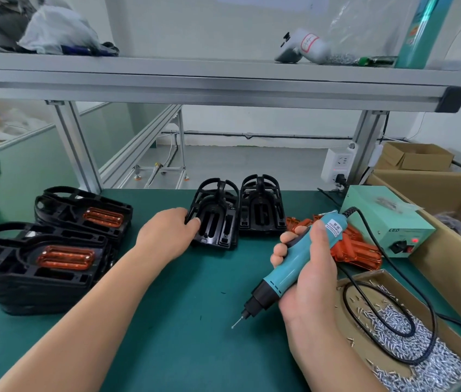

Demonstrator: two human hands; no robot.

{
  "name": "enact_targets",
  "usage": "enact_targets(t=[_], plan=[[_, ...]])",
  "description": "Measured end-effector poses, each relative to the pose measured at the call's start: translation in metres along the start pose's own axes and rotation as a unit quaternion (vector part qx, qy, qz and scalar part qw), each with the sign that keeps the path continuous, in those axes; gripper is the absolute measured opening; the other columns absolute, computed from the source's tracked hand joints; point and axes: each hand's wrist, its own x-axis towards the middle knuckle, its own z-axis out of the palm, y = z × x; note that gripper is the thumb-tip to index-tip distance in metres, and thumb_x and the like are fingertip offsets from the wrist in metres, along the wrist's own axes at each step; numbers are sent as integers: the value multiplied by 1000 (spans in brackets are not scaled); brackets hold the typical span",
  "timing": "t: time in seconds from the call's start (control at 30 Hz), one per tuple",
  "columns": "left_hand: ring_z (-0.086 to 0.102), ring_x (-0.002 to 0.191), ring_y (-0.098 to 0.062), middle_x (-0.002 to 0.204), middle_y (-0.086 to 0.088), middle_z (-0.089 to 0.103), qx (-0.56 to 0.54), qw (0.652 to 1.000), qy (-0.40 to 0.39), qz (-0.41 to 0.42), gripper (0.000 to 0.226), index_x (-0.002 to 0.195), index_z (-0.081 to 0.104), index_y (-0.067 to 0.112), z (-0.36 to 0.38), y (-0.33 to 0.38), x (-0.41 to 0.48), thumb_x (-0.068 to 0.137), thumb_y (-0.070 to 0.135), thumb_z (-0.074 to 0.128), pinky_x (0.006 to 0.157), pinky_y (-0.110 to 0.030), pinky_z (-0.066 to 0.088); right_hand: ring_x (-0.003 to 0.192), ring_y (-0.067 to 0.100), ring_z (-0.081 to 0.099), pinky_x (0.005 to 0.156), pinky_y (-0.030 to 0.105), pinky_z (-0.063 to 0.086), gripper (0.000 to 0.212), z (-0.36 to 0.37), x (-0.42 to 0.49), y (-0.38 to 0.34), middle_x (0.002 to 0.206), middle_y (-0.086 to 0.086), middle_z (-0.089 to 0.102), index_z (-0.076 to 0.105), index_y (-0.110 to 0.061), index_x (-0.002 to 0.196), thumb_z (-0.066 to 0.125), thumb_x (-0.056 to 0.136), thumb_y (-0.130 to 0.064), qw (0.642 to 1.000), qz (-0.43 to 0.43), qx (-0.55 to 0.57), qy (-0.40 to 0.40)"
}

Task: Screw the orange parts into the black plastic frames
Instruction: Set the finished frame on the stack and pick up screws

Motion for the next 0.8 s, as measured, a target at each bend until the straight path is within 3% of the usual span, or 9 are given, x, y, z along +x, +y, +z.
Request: enact_targets(t=[0.17, 0.3, 0.37, 0.5, 0.57, 0.8], plan=[[58, 65, -22, 72, -3, 62, -47, 998, 34, -1, 37, 82, 51, 16, -1, 0, -11, 99, 48, 44, 52, -32, 37, 59, 18, 57, 53, 26, 51, 28, 0, -1, -1, 81, 6, 63, 56, -14, 104, 62, 106, -41, 1000, 0, -2, -2], [51, 58, -23, 68, -1, 58, -174, 984, 3, -30, 34, 86, 48, 18, -3, -3, -27, 94, 51, 54, 54, -33, 36, 59, 18, 57, 53, 26, 52, 29, 0, -2, 0, 82, 6, 63, 56, -14, 106, 63, 105, -42, 1000, 0, 1, -6], [38, 54, -20, 66, 0, 47, -303, 950, -33, -61, 39, 81, 42, 16, -3, -4, -41, 92, 47, 62, 54, -31, 30, 60, 18, 58, 53, 26, 52, 29, 0, -2, -1, 82, 5, 64, 56, -14, 106, 63, 105, -42, 1000, -1, 1, -6], [26, 45, -13, 61, 2, 44, -524, 828, -150, -131, 32, 86, 47, 17, -1, 2, -79, 94, 36, 72, 43, -23, 20, 61, 18, 58, 54, 26, 53, 29, -1, -3, -1, 83, 5, 64, 57, -15, 106, 64, 105, -43, 1000, -6, 1, -9], [24, 44, -11, 60, 3, 45, -566, 788, -191, -148, 30, 87, 49, 18, -3, 7, -98, 94, 33, 74, 43, -21, 17, 61, 18, 58, 54, 26, 53, 29, -1, -4, -1, 84, 5, 64, 58, -15, 105, 64, 105, -43, 1000, -8, 3, -12], [20, 45, -11, 68, -5, 50, -626, 707, -254, -211, 29, 85, 54, 12, -7, 11, -159, 96, 33, 70, 41, -20, 18, 60, 17, 57, 52, 25, 51, 29, -1, -2, -4, 83, 4, 64, 60, -16, 100, 64, 105, -44, 999, -6, 24, -28]])
